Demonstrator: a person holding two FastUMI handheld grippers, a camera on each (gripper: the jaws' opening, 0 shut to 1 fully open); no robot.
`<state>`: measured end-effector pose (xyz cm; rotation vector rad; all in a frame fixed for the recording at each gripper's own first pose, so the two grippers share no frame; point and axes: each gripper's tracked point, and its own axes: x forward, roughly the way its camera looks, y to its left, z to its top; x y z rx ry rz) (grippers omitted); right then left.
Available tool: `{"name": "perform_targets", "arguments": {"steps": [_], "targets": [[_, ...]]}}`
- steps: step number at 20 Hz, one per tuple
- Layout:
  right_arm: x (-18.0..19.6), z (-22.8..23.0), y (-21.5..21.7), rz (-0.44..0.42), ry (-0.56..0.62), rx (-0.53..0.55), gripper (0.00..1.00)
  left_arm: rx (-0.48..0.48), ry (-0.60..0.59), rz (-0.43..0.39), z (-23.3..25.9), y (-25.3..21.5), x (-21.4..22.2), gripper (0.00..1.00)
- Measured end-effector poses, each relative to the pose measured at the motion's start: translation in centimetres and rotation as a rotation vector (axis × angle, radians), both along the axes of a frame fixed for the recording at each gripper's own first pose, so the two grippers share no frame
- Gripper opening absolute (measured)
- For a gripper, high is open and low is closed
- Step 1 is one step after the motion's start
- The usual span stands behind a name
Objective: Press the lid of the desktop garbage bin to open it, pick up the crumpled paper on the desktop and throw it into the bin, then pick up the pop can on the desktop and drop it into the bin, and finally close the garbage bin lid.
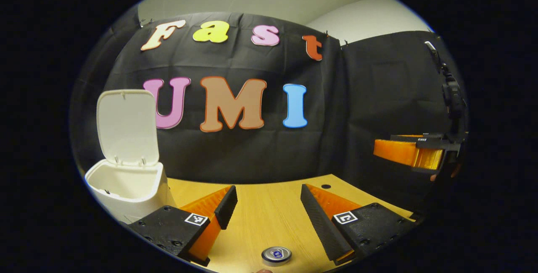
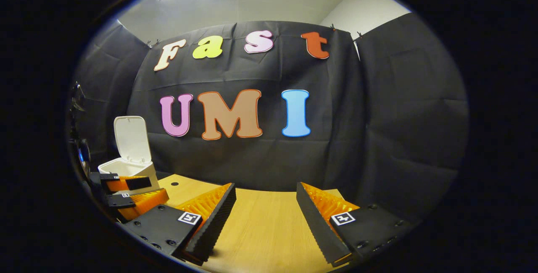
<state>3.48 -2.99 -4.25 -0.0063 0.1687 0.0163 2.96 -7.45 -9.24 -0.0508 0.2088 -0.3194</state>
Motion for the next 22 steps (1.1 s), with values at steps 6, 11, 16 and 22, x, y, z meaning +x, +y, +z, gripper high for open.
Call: {"name": "perform_targets", "arguments": {"steps": [6, 11, 16, 22], "targets": [[-0.9, -1.7, -2.7, -0.049, 0.048, -0.003, 0.96, 0.063, 0.204, -0.012, -8.9, -1.1, -1.2, 0.93], [-1.5, -2.6, -3.7, -0.061, 0.075, -0.008, 0.96, 0.104, 0.324, -0.018, -14.5, -1.2, -2.8, 0.93], [-2.1, -3.2, -4.4, -0.072, 0.095, -0.011, 0.96, 0.138, 0.419, -0.008, -18.6, -0.9, -4.2, 0.93], [-2.9, -3.8, -4.8, -0.076, 0.118, -0.018, 0.96, 0.133, 0.513, -0.035, -21.9, -1.2, -5.4, 0.94]]}}
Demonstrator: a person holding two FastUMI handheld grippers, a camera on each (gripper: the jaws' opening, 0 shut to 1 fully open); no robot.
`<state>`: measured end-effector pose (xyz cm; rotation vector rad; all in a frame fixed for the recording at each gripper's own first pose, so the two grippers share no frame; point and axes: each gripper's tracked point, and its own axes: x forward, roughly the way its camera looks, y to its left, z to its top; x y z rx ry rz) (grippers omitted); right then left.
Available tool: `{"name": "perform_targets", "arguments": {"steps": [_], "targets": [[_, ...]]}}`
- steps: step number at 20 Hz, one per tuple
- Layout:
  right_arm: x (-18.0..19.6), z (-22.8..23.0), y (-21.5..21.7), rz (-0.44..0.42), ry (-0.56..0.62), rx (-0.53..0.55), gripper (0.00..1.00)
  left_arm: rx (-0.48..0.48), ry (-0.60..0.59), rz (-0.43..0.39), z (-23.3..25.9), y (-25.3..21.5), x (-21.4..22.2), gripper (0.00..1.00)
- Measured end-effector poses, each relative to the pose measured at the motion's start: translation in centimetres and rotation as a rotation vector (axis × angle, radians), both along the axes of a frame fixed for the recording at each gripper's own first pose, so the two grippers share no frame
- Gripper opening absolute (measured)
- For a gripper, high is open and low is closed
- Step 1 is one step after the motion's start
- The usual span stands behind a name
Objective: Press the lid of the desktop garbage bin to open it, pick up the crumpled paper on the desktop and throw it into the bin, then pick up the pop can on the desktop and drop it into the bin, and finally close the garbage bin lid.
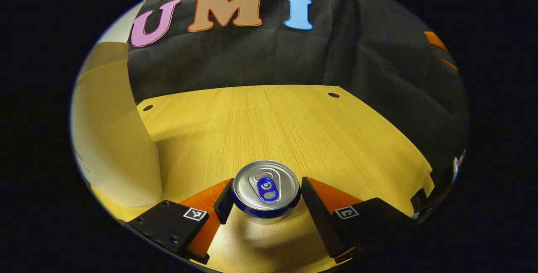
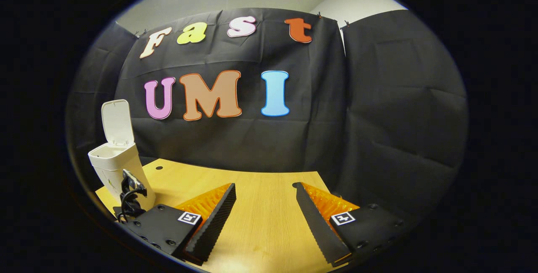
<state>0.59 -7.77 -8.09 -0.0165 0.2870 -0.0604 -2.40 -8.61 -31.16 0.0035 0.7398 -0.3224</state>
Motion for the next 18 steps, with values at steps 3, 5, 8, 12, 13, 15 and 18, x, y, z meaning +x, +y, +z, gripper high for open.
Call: {"name": "perform_targets", "arguments": {"steps": [3, 5, 8, 12, 13, 15, 18], "targets": [[-0.1, -0.1, 0.4, 0.012, 0.003, 0.000, 0.96, -0.015, 0.005, -0.014, 0.2, 0.0, 0.0, 0.78], [0.0, -0.3, 0.8, 0.025, 0.006, -0.002, 0.96, -0.027, -0.026, -0.002, 1.7, 0.2, 0.5, 0.78], [0.2, -0.6, 1.9, 0.053, 0.010, 0.002, 0.96, -0.052, -0.112, 0.010, 5.9, 0.8, 3.4, 0.77], [0.7, -1.2, 4.1, 0.106, 0.021, 0.004, 1.00, -0.103, -0.256, 0.032, 12.5, 1.8, 5.9, 0.77], [0.9, -1.2, 4.5, 0.118, 0.020, 0.004, 1.00, -0.111, -0.293, 0.035, 14.2, 2.0, 6.5, 0.76], [1.1, -1.3, 5.5, 0.141, 0.017, 0.004, 0.96, -0.132, -0.378, 0.044, 17.8, 2.4, 7.7, 0.76], [1.5, -1.5, 6.8, 0.171, 0.020, 0.011, 0.96, -0.158, -0.481, 0.063, 22.6, 3.5, 8.9, 0.76]]}}
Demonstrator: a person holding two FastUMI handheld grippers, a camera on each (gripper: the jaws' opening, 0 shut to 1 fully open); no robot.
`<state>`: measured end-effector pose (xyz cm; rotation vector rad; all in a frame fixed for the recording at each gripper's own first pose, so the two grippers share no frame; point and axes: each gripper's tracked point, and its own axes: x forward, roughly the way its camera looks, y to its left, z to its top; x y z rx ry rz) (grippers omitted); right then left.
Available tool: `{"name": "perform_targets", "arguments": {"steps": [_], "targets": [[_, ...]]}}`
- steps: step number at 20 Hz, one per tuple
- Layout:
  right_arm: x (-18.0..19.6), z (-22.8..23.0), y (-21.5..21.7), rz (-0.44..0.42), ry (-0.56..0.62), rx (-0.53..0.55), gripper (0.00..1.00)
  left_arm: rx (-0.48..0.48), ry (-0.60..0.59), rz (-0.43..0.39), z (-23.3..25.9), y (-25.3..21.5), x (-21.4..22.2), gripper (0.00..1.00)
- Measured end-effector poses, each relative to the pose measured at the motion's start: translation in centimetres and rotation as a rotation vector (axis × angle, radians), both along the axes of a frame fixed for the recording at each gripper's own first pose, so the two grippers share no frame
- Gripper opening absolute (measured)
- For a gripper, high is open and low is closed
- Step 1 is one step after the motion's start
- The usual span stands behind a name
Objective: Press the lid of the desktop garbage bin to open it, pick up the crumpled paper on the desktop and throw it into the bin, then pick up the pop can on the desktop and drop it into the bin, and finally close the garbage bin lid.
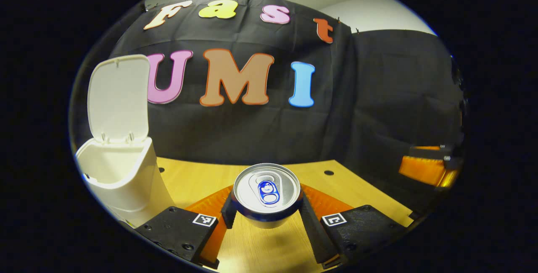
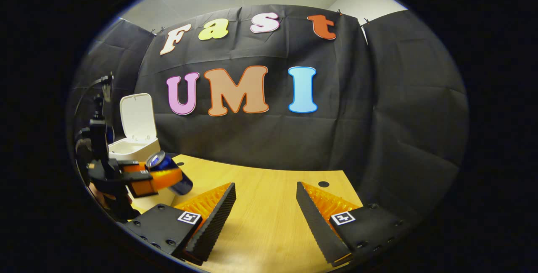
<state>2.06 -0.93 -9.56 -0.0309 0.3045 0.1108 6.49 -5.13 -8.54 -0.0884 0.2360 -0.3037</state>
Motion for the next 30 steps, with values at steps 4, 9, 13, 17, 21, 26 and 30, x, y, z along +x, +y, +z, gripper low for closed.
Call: {"name": "perform_targets", "arguments": {"steps": [4, 9, 13, 17, 21, 26, 30], "targets": [[0.4, -0.4, 1.6, 0.034, 0.005, -0.001, 0.96, -0.002, -0.120, 0.043, 5.4, 2.4, 1.2, 0.75], [0.7, -0.7, 2.8, 0.062, 0.013, -0.001, 0.96, 0.029, -0.220, 0.198, 9.4, 8.8, 2.7, 0.76], [1.0, -1.1, 3.8, 0.086, 0.027, -0.007, 0.96, 0.080, -0.210, 0.333, 9.3, 14.5, 3.0, 0.75], [1.3, -1.1, 4.8, 0.110, 0.030, -0.013, 0.96, 0.109, -0.165, 0.449, 7.9, 18.7, 2.3, 0.75], [1.5, -1.4, 5.7, 0.128, 0.038, -0.018, 0.96, 0.161, -0.117, 0.543, 6.8, 21.9, 1.5, 0.76], [1.3, -1.7, 6.0, 0.140, 0.039, -0.031, 0.96, 0.185, -0.099, 0.624, 6.5, 24.1, 0.5, 0.77], [1.3, -1.7, 5.8, 0.130, 0.037, -0.036, 0.96, 0.227, -0.146, 0.645, 8.4, 24.8, 0.3, 0.92]]}}
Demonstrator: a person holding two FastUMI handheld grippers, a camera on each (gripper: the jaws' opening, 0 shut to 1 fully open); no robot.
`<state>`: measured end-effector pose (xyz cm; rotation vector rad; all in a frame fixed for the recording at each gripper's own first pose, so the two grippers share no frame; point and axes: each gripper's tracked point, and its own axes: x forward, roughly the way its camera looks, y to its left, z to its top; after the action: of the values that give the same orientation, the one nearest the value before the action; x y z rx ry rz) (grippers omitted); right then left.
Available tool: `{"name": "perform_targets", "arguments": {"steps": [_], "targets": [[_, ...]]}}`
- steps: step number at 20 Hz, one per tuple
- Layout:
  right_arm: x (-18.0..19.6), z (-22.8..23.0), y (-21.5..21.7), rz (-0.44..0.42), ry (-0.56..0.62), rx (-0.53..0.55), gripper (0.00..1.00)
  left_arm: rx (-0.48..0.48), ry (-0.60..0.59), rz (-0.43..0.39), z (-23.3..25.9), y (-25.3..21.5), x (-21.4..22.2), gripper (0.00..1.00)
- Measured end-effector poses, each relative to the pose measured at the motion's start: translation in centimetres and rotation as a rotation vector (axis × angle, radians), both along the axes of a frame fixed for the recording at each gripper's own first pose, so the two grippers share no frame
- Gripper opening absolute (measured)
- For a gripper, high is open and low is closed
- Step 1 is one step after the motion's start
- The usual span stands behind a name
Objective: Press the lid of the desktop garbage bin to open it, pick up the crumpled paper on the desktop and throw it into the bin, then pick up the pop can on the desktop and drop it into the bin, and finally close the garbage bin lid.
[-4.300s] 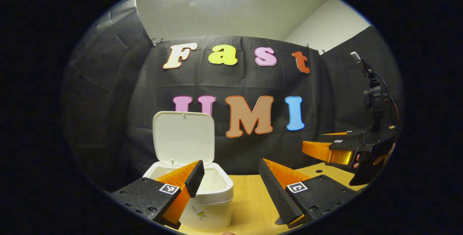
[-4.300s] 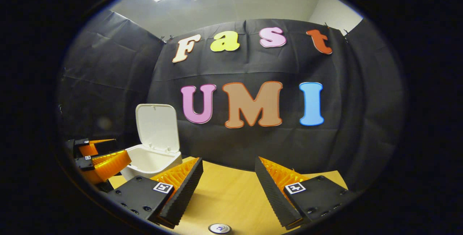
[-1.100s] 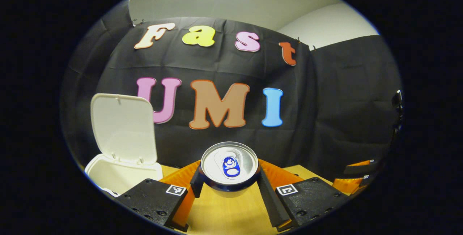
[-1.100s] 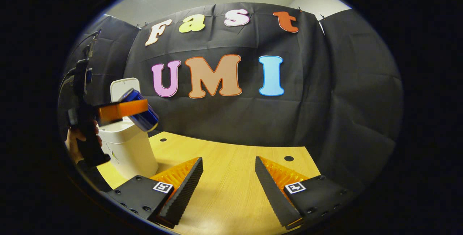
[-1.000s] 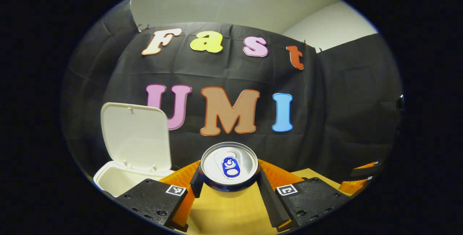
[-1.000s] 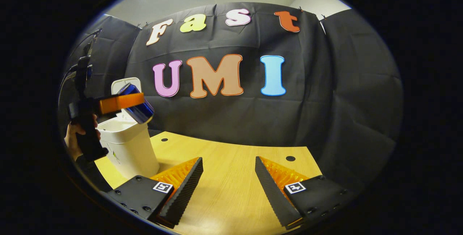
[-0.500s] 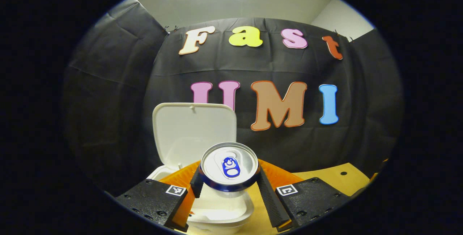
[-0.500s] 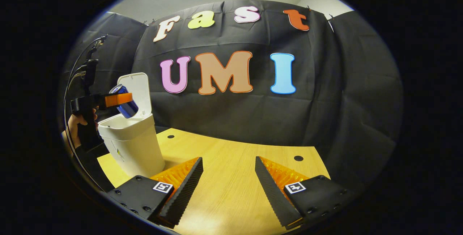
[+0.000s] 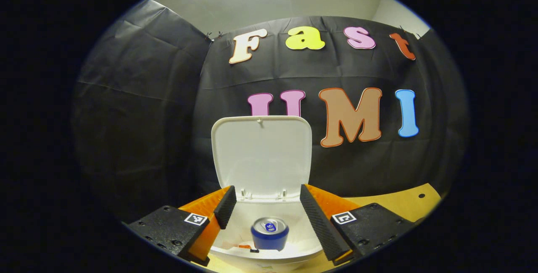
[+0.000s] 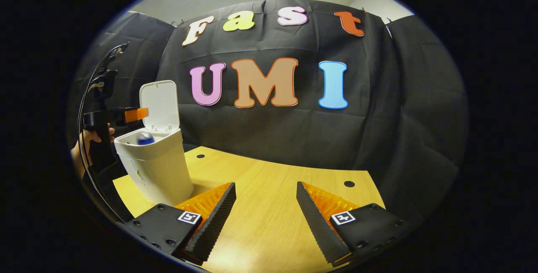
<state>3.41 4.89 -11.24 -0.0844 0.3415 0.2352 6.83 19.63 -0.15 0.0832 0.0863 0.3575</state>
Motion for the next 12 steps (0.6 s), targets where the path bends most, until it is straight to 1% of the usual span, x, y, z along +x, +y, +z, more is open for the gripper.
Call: {"name": "perform_targets", "arguments": {"steps": [1, 5, 6, 7, 8, 10, 11, 12], "targets": [[0.0, 0.1, 0.0, -0.003, 0.000, 0.002, 0.96, 0.013, -0.012, -0.001, 0.8, 0.1, 0.2, 0.94], [-0.3, -0.2, -0.4, -0.016, 0.000, 0.005, 0.96, 0.039, -0.075, -0.027, 4.2, -0.2, 0.9, 0.94], [-0.3, -0.1, -0.5, -0.019, -0.002, 0.002, 1.00, 0.052, -0.097, -0.033, 5.4, -0.1, 1.2, 0.94], [-0.2, 0.0, -0.5, -0.022, -0.002, 0.000, 1.00, 0.064, -0.116, -0.036, 6.5, 0.1, 1.5, 0.94], [-0.3, -0.2, -0.6, -0.025, -0.001, -0.001, 0.97, 0.072, -0.135, -0.041, 7.5, 0.1, 1.7, 0.96], [-0.5, -0.3, -0.9, -0.034, 0.001, 0.001, 0.96, 0.080, -0.168, -0.050, 9.4, 0.3, 2.2, 0.96], [-0.6, -0.4, -0.9, -0.038, 0.003, 0.004, 0.96, 0.084, -0.182, -0.050, 10.2, 0.6, 2.5, 0.93], [-0.7, -0.5, -1.0, -0.042, 0.004, 0.005, 0.96, 0.086, -0.194, -0.051, 11.1, 0.9, 3.0, 0.94]]}}
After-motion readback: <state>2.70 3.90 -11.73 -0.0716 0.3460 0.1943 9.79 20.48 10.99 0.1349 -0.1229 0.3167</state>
